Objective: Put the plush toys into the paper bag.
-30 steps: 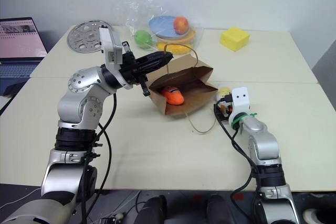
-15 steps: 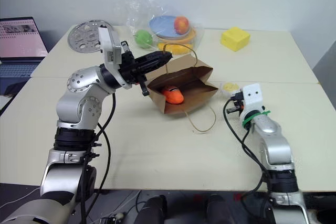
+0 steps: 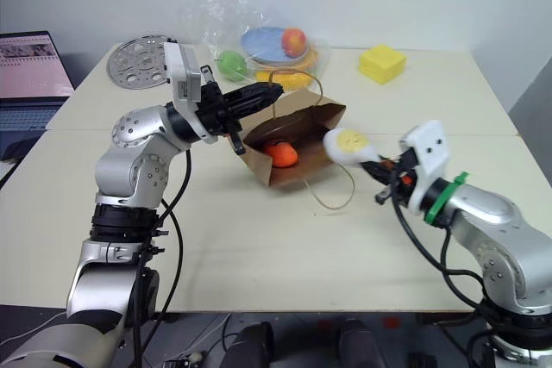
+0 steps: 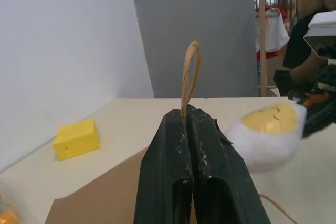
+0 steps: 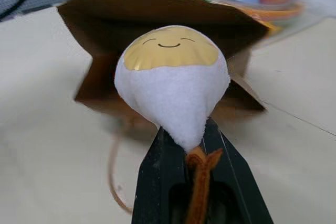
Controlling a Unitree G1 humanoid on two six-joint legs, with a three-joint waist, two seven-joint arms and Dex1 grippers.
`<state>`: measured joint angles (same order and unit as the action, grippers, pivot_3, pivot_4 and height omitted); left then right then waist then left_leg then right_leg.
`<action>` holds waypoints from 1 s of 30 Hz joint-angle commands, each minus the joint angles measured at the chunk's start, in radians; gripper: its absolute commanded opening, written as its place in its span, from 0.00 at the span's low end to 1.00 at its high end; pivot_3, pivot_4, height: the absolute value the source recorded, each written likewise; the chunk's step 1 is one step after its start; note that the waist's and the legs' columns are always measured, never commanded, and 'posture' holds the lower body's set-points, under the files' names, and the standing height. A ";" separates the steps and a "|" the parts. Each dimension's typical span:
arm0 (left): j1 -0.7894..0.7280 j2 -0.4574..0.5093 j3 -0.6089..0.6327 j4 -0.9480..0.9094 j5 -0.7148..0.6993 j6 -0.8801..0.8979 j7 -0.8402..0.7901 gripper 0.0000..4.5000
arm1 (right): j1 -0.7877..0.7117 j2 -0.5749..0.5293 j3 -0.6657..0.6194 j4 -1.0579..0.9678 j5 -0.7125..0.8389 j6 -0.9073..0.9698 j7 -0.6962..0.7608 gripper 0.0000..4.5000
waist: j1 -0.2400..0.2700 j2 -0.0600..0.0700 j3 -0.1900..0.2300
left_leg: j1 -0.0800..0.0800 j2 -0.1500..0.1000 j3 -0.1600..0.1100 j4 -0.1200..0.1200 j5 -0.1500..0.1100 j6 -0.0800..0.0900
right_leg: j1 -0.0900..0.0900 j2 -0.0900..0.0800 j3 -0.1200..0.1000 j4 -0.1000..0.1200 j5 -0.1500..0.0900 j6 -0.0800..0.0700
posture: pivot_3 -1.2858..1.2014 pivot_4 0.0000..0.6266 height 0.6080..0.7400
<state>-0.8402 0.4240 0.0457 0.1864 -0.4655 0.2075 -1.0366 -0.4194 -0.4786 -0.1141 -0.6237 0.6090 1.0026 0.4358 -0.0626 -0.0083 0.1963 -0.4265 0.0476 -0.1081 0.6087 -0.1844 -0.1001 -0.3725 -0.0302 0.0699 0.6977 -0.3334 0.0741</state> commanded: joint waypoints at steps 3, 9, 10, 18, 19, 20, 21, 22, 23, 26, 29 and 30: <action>-0.023 -0.001 0.012 -0.016 -0.006 -0.020 -0.008 0.00 | -0.099 0.088 0.127 0.108 -0.105 -0.052 -0.109 0.00 | 0.006 0.000 0.000 | 0.000 0.000 0.000 0.000 0.000 0.000 | 0.000 0.000 0.000 0.000 0.000 0.000 | 0.52 0.24 1.00; -0.012 -0.005 0.009 -0.039 -0.008 -0.011 -0.002 0.00 | -0.216 0.149 0.194 0.307 -0.223 -0.128 -0.151 0.00 | 0.007 0.000 0.000 | -0.001 0.000 0.000 0.000 0.000 0.000 | -0.001 0.000 -0.001 0.000 0.000 0.000 | 0.52 0.24 1.00; -0.008 -0.004 0.010 -0.046 -0.010 -0.009 0.000 0.00 | -0.232 0.158 0.199 0.339 -0.238 -0.132 -0.157 0.00 | 0.006 0.000 0.000 | -0.001 0.000 0.000 0.000 0.000 0.000 | -0.001 0.000 -0.001 0.000 0.000 0.000 | 0.52 0.24 1.00; 0.002 -0.006 0.012 -0.062 -0.013 -0.005 0.003 0.00 | -0.323 0.240 0.268 0.579 -0.333 -0.195 -0.150 0.00 | 0.000 0.000 0.000 | -0.001 0.000 0.000 -0.001 0.000 0.000 | -0.001 0.000 -0.001 0.000 0.000 0.000 | 0.52 0.24 1.00; 0.002 -0.007 0.012 -0.060 -0.012 -0.006 0.004 0.00 | -0.329 0.253 0.270 0.606 -0.340 -0.204 -0.147 0.00 | -0.002 0.000 0.000 | -0.001 0.000 0.000 -0.001 0.000 0.000 | -0.001 0.000 0.000 0.000 0.000 0.000 | 0.52 0.24 1.00; 0.002 -0.009 0.011 -0.062 -0.012 -0.006 0.005 0.00 | -0.337 0.263 0.273 0.630 -0.349 -0.220 -0.144 0.06 | -0.001 0.000 0.000 | -0.001 0.000 0.000 -0.001 0.000 0.000 | -0.001 0.000 0.000 0.000 0.000 0.000 | 0.52 0.24 1.00; 0.002 -0.010 0.011 -0.065 -0.012 -0.006 0.007 0.00 | -0.344 0.273 0.273 0.641 -0.347 -0.229 -0.131 0.13 | -0.001 0.000 0.000 | -0.001 0.000 -0.001 -0.001 0.000 0.000 | -0.001 0.000 -0.001 0.001 0.000 0.000 | 0.52 0.24 1.00; 0.003 -0.011 0.011 -0.069 -0.012 -0.005 0.008 0.00 | -0.350 0.276 0.271 0.644 -0.351 -0.238 -0.124 0.17 | -0.001 0.000 0.000 | -0.001 0.000 -0.001 -0.001 0.000 0.000 | -0.001 0.000 -0.001 0.000 0.000 0.000 | 0.52 0.24 1.00; 0.005 -0.010 0.011 -0.072 -0.013 -0.003 0.008 0.00 | -0.354 0.275 0.268 0.639 -0.353 -0.242 -0.118 0.25 | -0.001 0.000 0.000 | -0.001 0.000 -0.001 -0.001 0.000 0.000 | -0.001 0.000 -0.001 0.000 0.000 0.000 | 0.52 0.24 1.00; 0.010 -0.007 0.013 -0.073 -0.013 -0.003 0.007 0.00 | -0.349 0.264 0.254 0.609 -0.353 -0.238 -0.097 0.50 | 0.005 0.000 0.000 | -0.002 0.000 -0.001 -0.001 0.000 0.000 | -0.002 0.000 -0.001 0.000 0.000 0.000 | 0.52 0.24 1.00; 0.015 -0.008 0.014 -0.078 -0.013 -0.003 0.010 0.00 | -0.317 0.240 0.227 0.528 -0.331 -0.210 -0.081 0.75 | 0.006 0.000 0.000 | -0.002 0.000 -0.001 -0.001 0.000 0.000 | -0.002 0.000 -0.001 0.000 0.000 0.000 | 0.52 0.24 1.00; 0.016 -0.009 0.014 -0.080 -0.013 -0.002 0.012 0.00 | -0.306 0.232 0.219 0.500 -0.325 -0.199 -0.078 0.82 | 0.006 0.000 0.000 | -0.002 0.000 -0.001 -0.001 0.000 0.000 | -0.002 0.000 -0.001 0.000 0.000 0.000 | 0.52 0.24 1.00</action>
<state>-0.8179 0.4118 0.0466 0.1490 -0.4665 0.2119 -1.0328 -0.7276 -0.2383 0.1338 -0.0538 0.2658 0.7980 0.3474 -0.0566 -0.0082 0.1963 -0.4282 0.0476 -0.1088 0.6079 -0.1844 -0.1001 -0.3741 -0.0304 0.0687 0.6974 -0.3333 0.0740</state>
